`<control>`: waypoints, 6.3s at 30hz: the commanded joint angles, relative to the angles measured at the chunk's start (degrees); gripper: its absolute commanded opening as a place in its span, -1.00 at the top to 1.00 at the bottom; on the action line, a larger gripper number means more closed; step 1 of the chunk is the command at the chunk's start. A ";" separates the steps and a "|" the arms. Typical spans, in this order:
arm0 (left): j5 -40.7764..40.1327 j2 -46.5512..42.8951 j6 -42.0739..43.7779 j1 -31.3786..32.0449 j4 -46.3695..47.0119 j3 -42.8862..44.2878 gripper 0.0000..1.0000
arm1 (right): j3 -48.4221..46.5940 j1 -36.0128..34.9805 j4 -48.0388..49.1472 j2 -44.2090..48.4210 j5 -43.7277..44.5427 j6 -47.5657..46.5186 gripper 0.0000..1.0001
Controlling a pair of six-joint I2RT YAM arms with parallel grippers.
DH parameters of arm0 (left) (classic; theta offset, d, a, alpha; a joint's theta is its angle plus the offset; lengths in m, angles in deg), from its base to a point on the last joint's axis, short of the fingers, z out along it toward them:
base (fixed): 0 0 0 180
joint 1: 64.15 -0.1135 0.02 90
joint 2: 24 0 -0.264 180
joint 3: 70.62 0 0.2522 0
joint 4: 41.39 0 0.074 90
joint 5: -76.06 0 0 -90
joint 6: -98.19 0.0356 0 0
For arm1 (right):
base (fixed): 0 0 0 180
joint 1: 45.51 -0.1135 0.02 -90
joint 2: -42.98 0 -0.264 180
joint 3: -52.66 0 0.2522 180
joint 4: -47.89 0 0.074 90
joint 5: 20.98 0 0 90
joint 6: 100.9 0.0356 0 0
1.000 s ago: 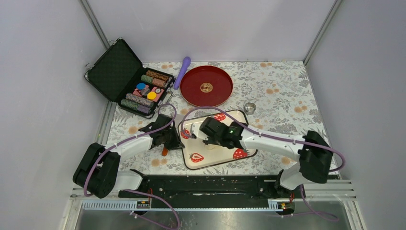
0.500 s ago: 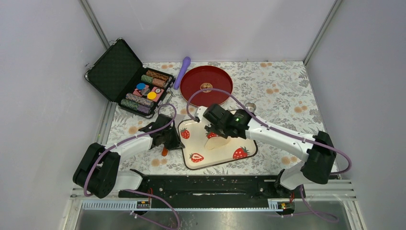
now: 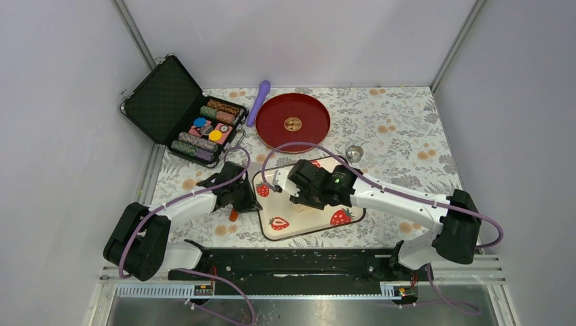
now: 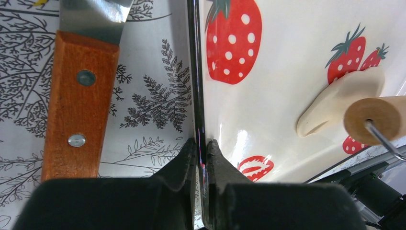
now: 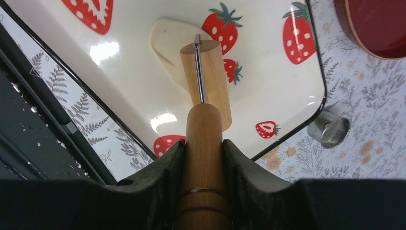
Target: Roll out the dumpling wrappers from the dough
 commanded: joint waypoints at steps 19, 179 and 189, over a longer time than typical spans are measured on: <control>-1.79 0.62 2.36 0.59 -0.97 -1.59 1.00 | 11.23 -1.30 2.73 -0.61 -8.61 -3.73 1.00; 7.23 -3.97 1.77 -21.78 0.25 -7.74 1.00 | -20.96 9.88 0.64 -14.17 -20.89 5.49 1.00; 7.33 -3.94 1.86 -21.76 0.29 -7.78 1.00 | -17.05 12.79 5.20 -18.57 -20.41 4.11 1.00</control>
